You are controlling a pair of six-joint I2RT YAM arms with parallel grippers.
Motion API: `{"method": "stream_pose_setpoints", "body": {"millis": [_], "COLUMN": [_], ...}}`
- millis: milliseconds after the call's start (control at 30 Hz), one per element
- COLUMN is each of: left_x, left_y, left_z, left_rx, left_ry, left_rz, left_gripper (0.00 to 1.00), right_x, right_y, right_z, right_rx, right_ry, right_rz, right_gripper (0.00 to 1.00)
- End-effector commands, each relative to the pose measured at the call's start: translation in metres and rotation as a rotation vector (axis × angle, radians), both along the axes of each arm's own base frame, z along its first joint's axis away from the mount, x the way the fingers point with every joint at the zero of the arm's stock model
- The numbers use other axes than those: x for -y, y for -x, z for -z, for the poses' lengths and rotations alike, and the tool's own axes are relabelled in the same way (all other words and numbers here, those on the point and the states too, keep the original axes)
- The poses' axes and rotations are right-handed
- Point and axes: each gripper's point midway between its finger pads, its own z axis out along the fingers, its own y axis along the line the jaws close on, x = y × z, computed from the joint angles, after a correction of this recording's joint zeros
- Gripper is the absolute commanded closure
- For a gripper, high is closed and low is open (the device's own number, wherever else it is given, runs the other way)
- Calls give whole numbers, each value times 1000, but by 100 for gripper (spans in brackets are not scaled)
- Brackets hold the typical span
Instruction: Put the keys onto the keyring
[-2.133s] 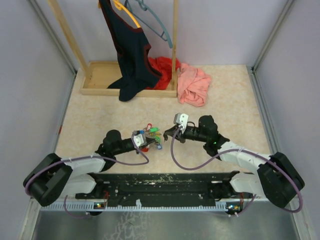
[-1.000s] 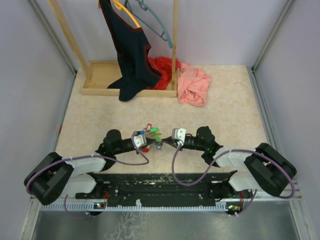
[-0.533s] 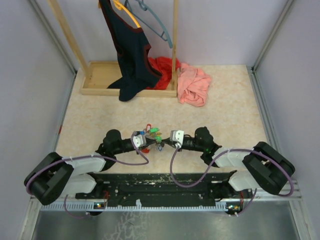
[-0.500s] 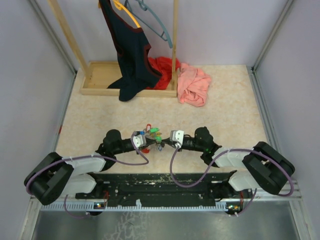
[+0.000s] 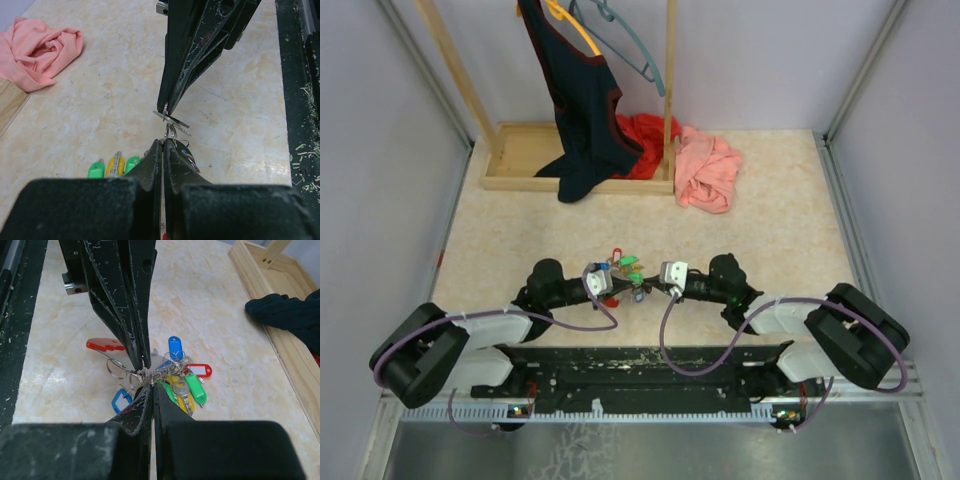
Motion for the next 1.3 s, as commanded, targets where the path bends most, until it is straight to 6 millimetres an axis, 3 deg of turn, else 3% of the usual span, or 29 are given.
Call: {"method": "stream_pose_setpoints", "body": {"millis": [0, 733, 1267], "left_x": [5, 3, 4], "left_y": [-2, -6, -5], "left_z": [-13, -13, -13], "left_rx": [20, 18, 14], "left_ry": [29, 30, 33], "left_rz": [20, -4, 5], "left_gripper": [99, 99, 99], "right_x": [-10, -9, -8], "right_y": [1, 8, 3], "right_z": [-24, -25, -28], "right_rx": [67, 54, 57], "right_ry": [-56, -48, -65], "right_rz": [-40, -68, -34], "right_gripper": [100, 100, 100]}}
